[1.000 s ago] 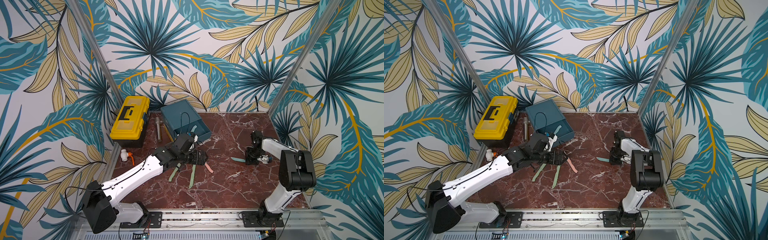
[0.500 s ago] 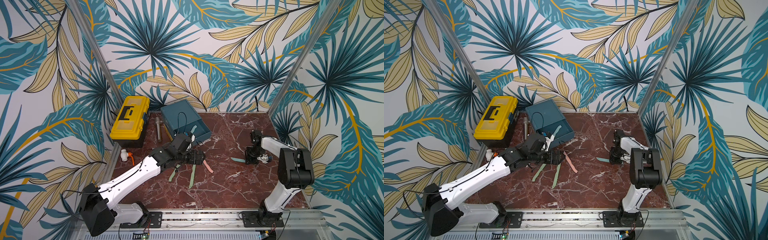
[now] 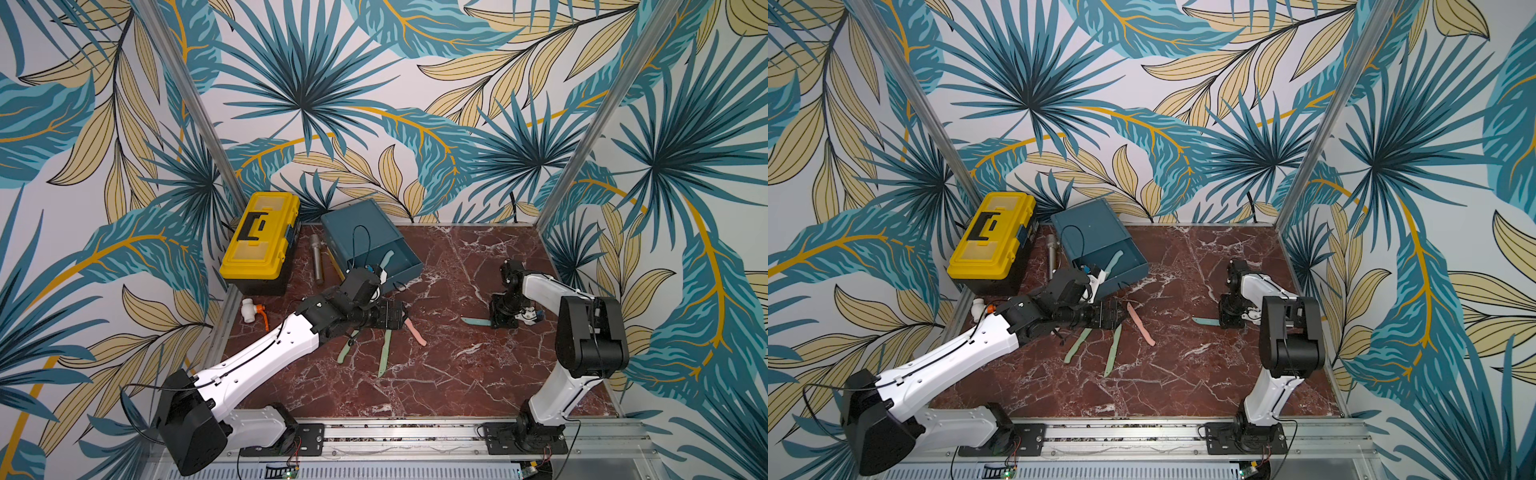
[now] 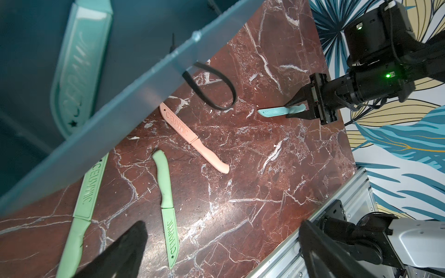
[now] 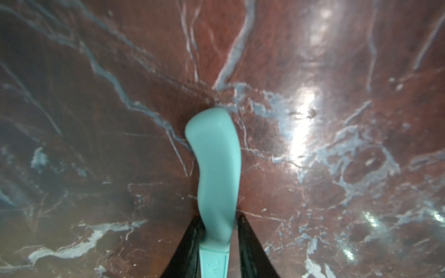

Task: Place the fruit knives into the drawer by color
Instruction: Pick up the fruit knife from the center of the board.

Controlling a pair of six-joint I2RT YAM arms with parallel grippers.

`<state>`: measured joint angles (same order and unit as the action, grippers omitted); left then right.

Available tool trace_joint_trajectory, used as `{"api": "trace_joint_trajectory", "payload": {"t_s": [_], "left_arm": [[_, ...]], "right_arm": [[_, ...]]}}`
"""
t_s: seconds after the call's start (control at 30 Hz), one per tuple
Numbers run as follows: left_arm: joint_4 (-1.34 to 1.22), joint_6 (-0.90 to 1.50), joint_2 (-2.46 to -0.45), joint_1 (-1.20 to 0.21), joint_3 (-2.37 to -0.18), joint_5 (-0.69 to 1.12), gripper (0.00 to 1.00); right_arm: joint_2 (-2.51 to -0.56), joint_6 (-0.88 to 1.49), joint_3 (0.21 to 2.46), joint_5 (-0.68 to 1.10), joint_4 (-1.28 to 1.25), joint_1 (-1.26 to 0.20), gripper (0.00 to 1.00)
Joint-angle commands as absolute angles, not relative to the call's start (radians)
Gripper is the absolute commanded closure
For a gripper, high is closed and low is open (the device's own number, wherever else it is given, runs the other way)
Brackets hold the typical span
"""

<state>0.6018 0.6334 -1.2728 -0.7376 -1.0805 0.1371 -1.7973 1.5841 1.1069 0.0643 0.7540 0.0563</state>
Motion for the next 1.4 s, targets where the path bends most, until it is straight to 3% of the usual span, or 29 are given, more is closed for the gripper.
{"api": "trace_joint_trajectory", "payload": {"t_s": [0.0, 0.23, 0.3, 0.5, 0.9, 1.37], "left_arm": [[0.592, 0.626, -1.246, -0.733, -1.072, 0.130, 0.00], [0.586, 0.627, -1.249, -0.733, -1.074, 0.127, 0.00], [0.584, 0.629, -1.251, -0.732, -1.074, 0.133, 0.00], [0.578, 0.624, -1.254, -0.732, -1.075, 0.130, 0.00], [0.585, 0.595, -1.285, -0.732, -1.109, 0.137, 0.00], [0.568, 0.583, -1.338, -0.733, -1.139, 0.158, 0.00]], "right_arm": [[-1.853, 1.540, 1.064, -0.004, 0.778, 0.066, 0.77], [-1.856, 1.477, 1.081, -0.015, 0.790, 0.067, 0.98], [-1.856, 1.435, 1.101, -0.032, 0.810, 0.067, 1.00], [-1.858, 1.268, 1.159, -0.046, 0.832, 0.067, 1.00], [-2.022, 0.747, 1.343, 0.125, 0.928, 0.066, 1.00], [-2.002, 0.504, 1.418, 0.201, 0.937, -0.032, 1.00]]}}
